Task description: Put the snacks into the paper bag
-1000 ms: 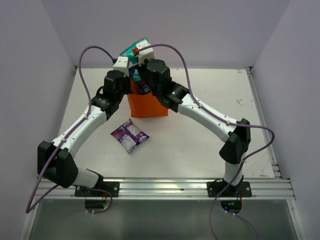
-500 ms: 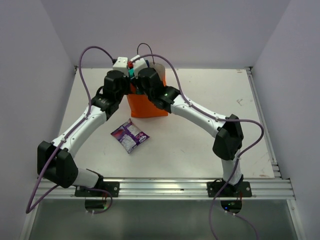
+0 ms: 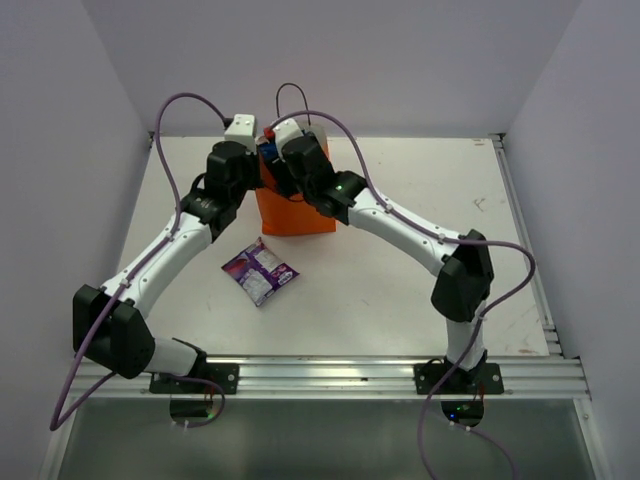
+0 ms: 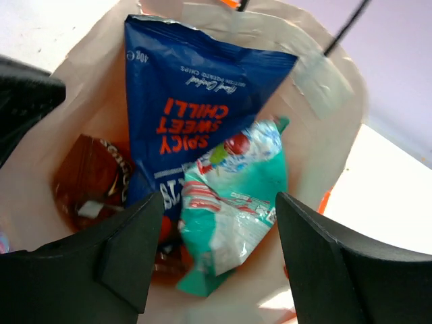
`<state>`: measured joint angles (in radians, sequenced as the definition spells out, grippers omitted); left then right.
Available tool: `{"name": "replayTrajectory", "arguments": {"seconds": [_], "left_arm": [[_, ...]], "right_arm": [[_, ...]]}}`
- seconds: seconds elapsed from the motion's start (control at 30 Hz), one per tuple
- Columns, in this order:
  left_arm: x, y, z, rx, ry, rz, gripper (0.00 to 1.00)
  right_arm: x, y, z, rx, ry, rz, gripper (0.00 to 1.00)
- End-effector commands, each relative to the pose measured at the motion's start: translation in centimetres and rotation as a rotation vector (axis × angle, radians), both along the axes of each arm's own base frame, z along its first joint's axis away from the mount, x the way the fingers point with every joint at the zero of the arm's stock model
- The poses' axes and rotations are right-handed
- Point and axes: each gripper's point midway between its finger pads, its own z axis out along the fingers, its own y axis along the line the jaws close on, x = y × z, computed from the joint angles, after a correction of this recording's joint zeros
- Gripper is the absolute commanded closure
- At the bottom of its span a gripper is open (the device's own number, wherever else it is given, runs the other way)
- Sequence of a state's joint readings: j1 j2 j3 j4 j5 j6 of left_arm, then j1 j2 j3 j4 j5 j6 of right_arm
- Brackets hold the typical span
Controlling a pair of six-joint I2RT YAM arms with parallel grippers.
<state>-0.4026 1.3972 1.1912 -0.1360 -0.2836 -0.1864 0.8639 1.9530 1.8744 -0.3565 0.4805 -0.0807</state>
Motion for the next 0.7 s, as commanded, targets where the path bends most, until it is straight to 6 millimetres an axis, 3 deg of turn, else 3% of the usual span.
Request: {"name": "replayTrajectory", "arguments": {"seconds": [0.0,0.1,0.17,0.27,0.3,0.37,0.4,0.47,0.53,0.67], "left_arm": [[-0.3,0.0,1.1,0.009,-0.032,-0.012,1.0],[-0.2,0.0,0.9,0.01,-0.028,-0.011,1.0],[-0.1,0.0,0.8,0.011,-0.026,-0.009,1.0],[0.0,-0.1,0.6,0.013,-0.022,-0.009,1.0],[0.0,-0.1,0.6,0.015,-0.022,-0.01,1.0],[0.0,-0.1,0.5,0.014,-0.018,-0.011,1.0],[0.0,-0.1,0.4,0.015,-0.016,-0.012,1.0],[0.0,-0.1,0.5,0.015,-0.016,-0.009,1.0],[0.0,0.0,0.5,0.018,-0.019,-0.005,1.0],[-0.1,0.1,0.5,0.019,-0.016,-0.005,1.0]], "right_arm": [[-2.9,-3.4,12.5,0.21,-0.217,-0.009,0.29],[-6.6,-5.3,16.7,0.301,-0.284,0.04,0.28],[-8.8,-4.9,16.7,0.332,-0.274,0.103,0.28],[-12.6,-3.6,13.3,0.364,-0.184,0.22,0.28],[-13.5,-3.0,9.6,0.324,-0.123,0.249,0.28],[-16.3,-1.3,7.3,0.36,-0.068,0.321,0.28],[-17.3,-0.8,3.9,0.33,-0.015,0.342,0.27],[-19.4,1.2,1.0,0.356,0.069,0.399,0.27],[-20.7,2.7,-2.8,0.342,0.13,0.421,0.27],[-21.3,4.8,-6.7,0.32,0.178,0.433,0.28]]}}
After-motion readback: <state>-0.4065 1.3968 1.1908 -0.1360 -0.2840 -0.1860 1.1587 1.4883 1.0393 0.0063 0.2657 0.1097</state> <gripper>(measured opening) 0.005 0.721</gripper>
